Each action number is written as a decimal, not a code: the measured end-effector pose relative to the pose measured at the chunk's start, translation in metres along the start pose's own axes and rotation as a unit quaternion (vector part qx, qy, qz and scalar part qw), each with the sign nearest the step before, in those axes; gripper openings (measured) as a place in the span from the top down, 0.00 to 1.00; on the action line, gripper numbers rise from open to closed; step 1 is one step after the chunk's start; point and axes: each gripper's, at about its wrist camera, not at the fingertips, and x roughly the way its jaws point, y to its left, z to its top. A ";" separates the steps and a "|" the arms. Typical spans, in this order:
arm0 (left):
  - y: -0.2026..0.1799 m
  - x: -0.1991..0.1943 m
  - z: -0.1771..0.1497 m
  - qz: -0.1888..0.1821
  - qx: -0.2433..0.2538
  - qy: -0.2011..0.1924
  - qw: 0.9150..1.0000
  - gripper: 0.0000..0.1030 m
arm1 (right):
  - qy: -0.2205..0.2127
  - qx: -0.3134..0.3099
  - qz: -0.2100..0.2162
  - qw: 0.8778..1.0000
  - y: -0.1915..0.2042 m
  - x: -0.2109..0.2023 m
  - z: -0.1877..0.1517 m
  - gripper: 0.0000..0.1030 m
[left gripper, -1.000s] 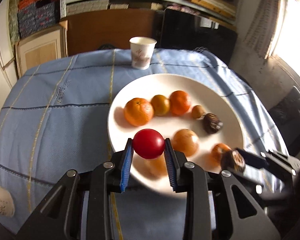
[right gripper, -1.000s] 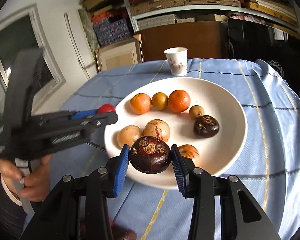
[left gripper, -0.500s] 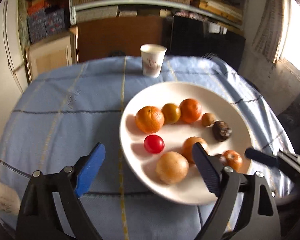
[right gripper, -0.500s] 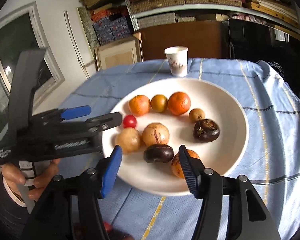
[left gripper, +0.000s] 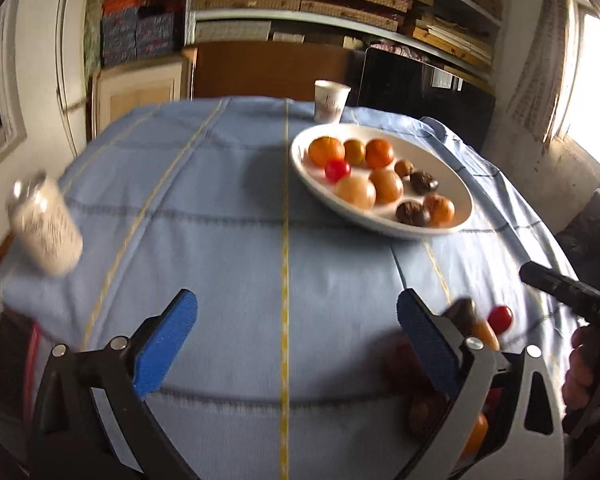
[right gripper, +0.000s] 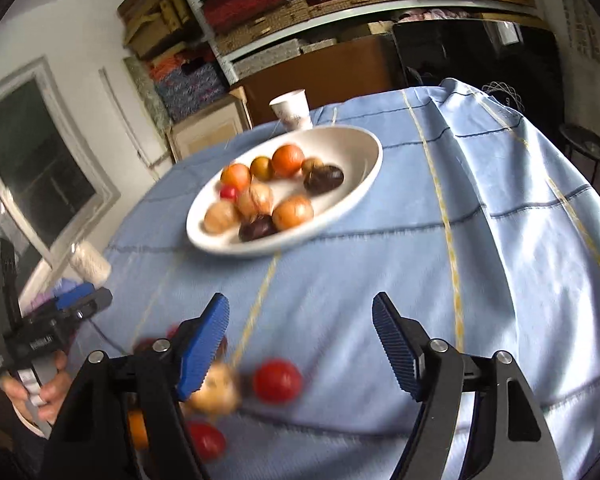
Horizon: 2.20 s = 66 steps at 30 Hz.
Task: Organize fruits
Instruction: 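Move both tools back over the fruit pile, then grasp a red tomato with the right tool while the left tool grasps a dark brown fruit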
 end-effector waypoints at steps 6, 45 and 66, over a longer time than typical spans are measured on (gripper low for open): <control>0.008 -0.005 -0.016 -0.007 -0.017 0.007 1.000 0.04 | 0.016 -0.055 -0.007 0.998 0.015 -0.002 -0.015 0.42; -0.024 -0.003 -0.028 -0.160 0.062 0.083 0.982 0.05 | 0.085 -0.062 0.000 0.994 0.019 0.019 -0.029 0.70; -0.036 0.012 -0.042 -0.197 0.065 0.135 0.969 0.59 | 0.084 -0.071 -0.006 0.994 0.022 0.019 -0.030 0.70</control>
